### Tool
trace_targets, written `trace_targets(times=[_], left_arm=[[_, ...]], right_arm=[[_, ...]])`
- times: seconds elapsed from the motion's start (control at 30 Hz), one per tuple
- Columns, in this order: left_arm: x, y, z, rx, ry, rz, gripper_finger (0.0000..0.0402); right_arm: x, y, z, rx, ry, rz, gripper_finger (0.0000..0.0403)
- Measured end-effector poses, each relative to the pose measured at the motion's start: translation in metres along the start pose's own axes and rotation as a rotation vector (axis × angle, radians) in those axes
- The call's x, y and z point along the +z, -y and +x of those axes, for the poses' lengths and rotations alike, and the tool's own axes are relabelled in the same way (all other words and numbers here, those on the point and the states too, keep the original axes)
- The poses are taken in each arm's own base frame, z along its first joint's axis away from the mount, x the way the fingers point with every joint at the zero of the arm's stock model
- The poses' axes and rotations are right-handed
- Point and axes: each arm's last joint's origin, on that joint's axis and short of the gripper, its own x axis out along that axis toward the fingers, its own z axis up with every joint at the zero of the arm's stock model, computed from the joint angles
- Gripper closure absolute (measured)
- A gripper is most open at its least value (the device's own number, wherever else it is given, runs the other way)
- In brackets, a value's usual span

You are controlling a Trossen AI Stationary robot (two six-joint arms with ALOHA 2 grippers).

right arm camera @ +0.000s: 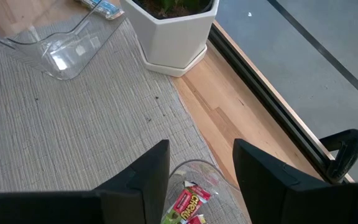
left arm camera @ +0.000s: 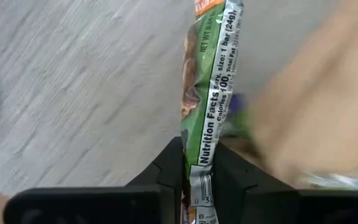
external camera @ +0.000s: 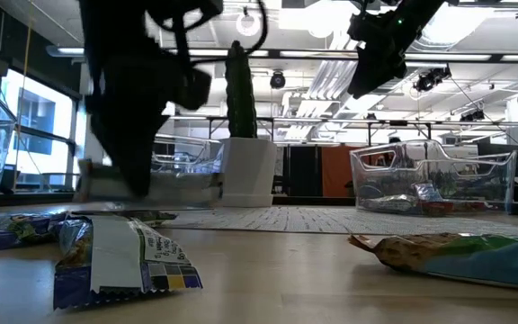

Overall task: Pick and place Granola Bars by type
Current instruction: Put the yellow granola bar into the top left transparent bin

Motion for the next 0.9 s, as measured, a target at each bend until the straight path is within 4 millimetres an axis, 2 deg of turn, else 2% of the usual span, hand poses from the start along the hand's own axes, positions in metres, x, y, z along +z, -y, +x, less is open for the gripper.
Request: trace_targets(times=[0.1,0.17,0.33,0.43,0.53,0.63,0.7,0.9], left_arm=[[0.012,0.003,-0.016,0.011,0.037,0.018,0.0352],[0.021,-0.001,-0.029,0.101,0.066,0.008,0.0349],[0.047,-0.030,-0.064,0.402,0.117,-0.017,0.0349],[0.061,-0.050,-0.091,0.528,0.123,-0.036,0.0349],[0.072,-0.074,-0.108,0.635,0.114,-0.058,0.0349],[0.082,-0.099,-0.108,0.690,0.109,-0.111,0.0349],[0.086,-0.116,-0.100,0.703,0.059,-0.133,0.0349],[0.094,-0.156,-0.048,0.524,-0.059,-0.115,0.0348]], right_arm=[[0.000,0.000,0.000,0.000,0.000,0.000,0.0242],[0.000,0.000,0.000,0.000,0.000,0.000,0.0242],[0.000,0.000,0.000,0.000,-0.001,0.001,0.0242],[-0.001,0.000,0.000,0.000,-0.008,0.000,0.0242],[-0.001,0.000,0.000,-0.001,-0.012,-0.001,0.0242],[-0.001,0.000,0.000,-0.001,-0.013,-0.002,0.0242],[-0.001,0.000,0.000,-0.001,-0.014,-0.002,0.0242],[-0.001,0.000,0.000,-0.002,-0.014,-0.018,0.0242]])
